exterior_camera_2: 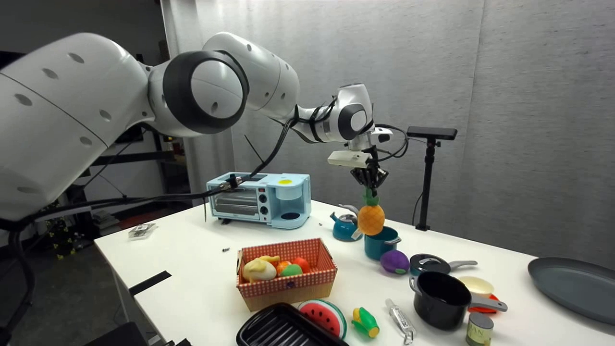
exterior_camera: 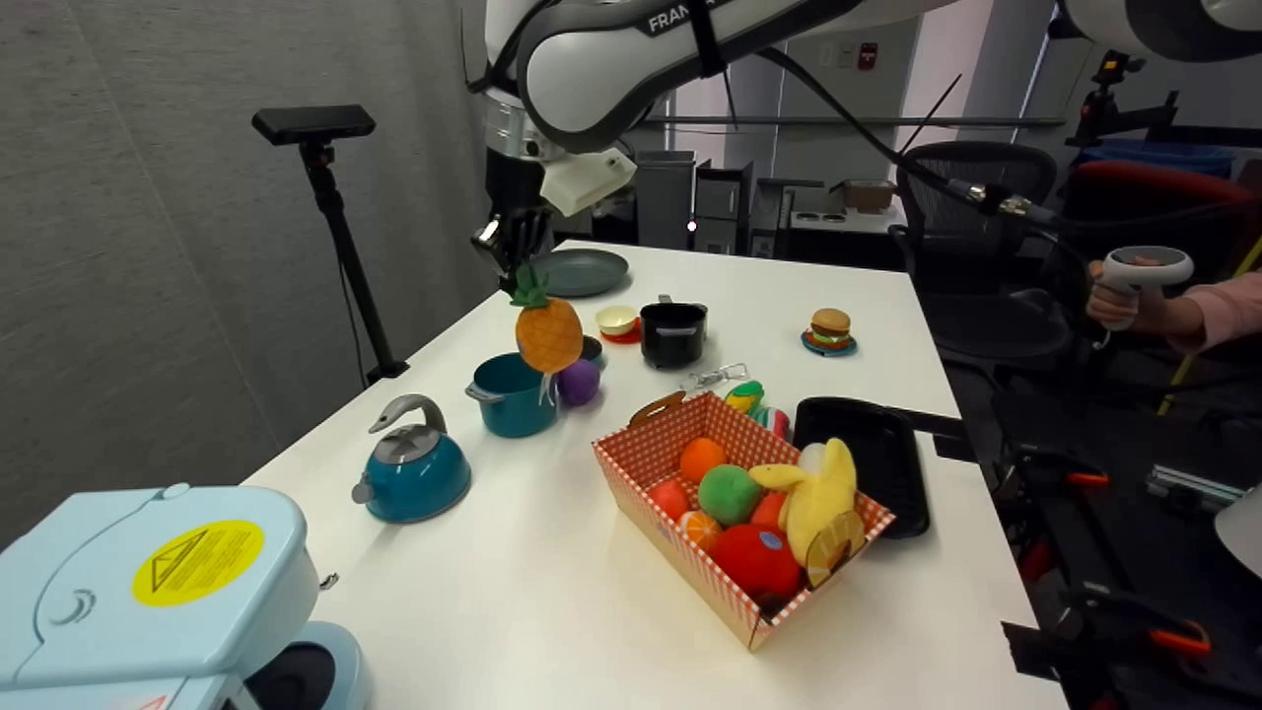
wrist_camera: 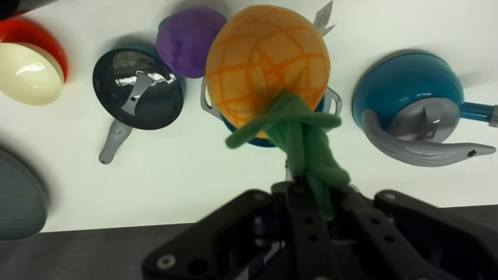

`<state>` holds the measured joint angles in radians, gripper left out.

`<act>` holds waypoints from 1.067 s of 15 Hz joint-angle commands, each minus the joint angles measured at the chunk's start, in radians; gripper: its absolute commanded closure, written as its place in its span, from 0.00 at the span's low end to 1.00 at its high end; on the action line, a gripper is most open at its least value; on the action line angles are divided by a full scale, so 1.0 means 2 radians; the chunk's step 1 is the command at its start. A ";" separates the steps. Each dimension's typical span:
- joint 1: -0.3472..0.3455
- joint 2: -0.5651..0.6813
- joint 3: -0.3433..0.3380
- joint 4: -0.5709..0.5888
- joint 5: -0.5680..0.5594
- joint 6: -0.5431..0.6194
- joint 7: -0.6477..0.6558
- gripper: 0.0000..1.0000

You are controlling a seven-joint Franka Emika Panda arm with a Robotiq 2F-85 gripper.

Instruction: Take the pineapple plushie from the black pot and put it in the blue pot

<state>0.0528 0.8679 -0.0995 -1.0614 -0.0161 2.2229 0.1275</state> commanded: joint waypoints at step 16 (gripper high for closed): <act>-0.009 0.051 0.006 0.088 -0.019 -0.065 -0.015 0.01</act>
<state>0.0473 0.9417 -0.0998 -0.9395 -0.0323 2.1377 0.1175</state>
